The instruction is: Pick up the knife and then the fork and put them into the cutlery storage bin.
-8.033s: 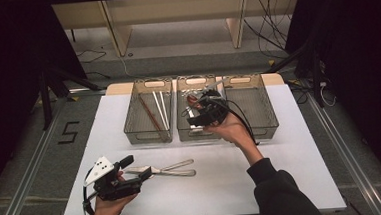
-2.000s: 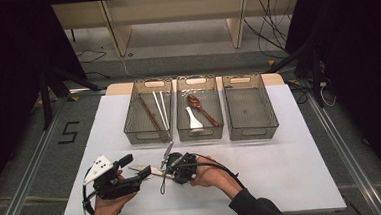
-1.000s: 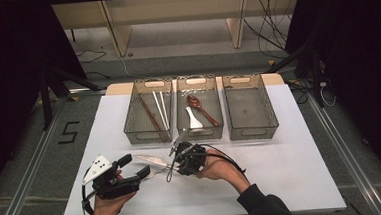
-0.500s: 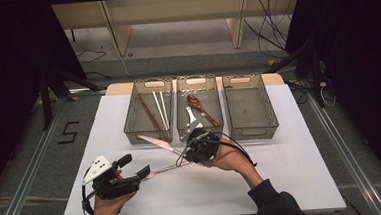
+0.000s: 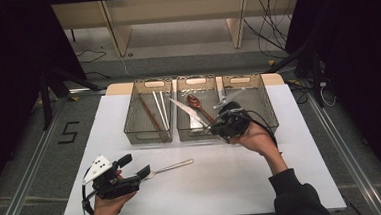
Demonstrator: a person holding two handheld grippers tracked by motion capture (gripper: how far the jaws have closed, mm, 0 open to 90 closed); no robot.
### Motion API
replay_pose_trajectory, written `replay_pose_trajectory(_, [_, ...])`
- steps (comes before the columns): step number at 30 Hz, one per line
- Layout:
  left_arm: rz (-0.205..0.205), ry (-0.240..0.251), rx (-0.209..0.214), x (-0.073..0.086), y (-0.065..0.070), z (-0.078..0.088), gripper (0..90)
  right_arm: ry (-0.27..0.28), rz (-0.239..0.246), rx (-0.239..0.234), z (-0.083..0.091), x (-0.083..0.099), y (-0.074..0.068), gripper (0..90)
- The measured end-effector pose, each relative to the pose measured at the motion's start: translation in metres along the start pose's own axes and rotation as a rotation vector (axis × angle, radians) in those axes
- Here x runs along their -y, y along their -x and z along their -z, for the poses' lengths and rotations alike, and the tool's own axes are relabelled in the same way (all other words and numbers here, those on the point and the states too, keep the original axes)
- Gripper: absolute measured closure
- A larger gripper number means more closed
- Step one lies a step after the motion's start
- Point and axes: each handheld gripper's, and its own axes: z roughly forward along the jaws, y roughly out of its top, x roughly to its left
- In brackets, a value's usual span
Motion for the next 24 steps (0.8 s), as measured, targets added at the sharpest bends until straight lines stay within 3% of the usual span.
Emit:
replay_pose_trajectory(8, [0.0, -0.001, 0.001, 0.0, 0.0, 0.0, 15.6, 0.02, -0.087, 0.062, 0.014, 0.01, 0.034, 79.5])
replay_pose_trajectory(24, [0.005, 0.004, -0.001, 0.0, 0.0, 0.0, 15.6, 0.009, -0.226, 0.168, 0.022, 0.02, 0.076, 79.4])
